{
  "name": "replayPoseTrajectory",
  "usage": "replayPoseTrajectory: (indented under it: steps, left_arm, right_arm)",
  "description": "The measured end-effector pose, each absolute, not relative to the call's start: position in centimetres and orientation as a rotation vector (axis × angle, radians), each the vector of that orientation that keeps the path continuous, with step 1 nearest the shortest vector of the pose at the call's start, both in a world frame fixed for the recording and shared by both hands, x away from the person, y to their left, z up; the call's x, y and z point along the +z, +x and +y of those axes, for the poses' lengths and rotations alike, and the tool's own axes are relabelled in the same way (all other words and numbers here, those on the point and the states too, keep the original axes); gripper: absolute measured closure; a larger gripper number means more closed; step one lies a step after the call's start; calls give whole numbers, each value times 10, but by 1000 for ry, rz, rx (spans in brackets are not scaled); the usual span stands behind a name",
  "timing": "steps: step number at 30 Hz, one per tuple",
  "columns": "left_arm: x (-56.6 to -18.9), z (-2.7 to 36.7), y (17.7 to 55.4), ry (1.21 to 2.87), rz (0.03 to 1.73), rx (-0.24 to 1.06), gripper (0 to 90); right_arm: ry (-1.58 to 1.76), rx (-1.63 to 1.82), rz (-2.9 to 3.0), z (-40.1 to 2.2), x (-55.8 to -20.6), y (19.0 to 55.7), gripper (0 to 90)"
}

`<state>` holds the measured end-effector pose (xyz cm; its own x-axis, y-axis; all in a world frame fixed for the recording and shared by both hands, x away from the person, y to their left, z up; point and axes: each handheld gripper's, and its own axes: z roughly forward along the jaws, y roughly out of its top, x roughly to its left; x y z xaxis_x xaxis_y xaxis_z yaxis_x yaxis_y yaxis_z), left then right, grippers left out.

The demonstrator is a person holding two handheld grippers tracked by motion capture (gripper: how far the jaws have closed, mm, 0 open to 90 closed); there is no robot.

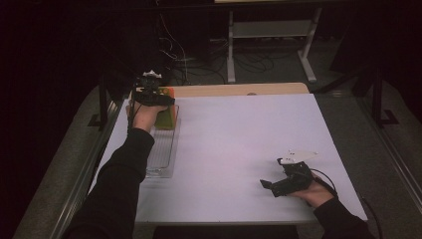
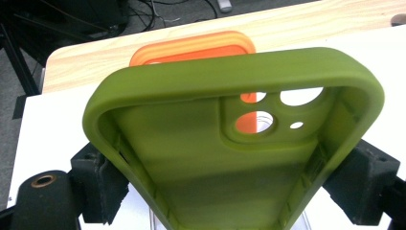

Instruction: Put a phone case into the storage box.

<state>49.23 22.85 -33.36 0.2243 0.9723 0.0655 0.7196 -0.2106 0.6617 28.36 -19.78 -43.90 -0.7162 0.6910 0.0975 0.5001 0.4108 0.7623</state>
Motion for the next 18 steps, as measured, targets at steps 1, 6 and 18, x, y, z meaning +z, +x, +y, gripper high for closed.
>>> replayPoseTrajectory:
  steps: [1,6,18]
  left_arm:
    - [-335,228,492,2005,1554,664,136]
    - [-343,228,494,2017,1567,673,135]
    - [-355,227,497,2025,1585,671,133]
  right_arm:
    - [1044,1192,2437,-198,-439,284,0]
    - [1050,1190,2442,-197,-439,283,0]
    - [1041,1192,2443,-197,-438,283,0]
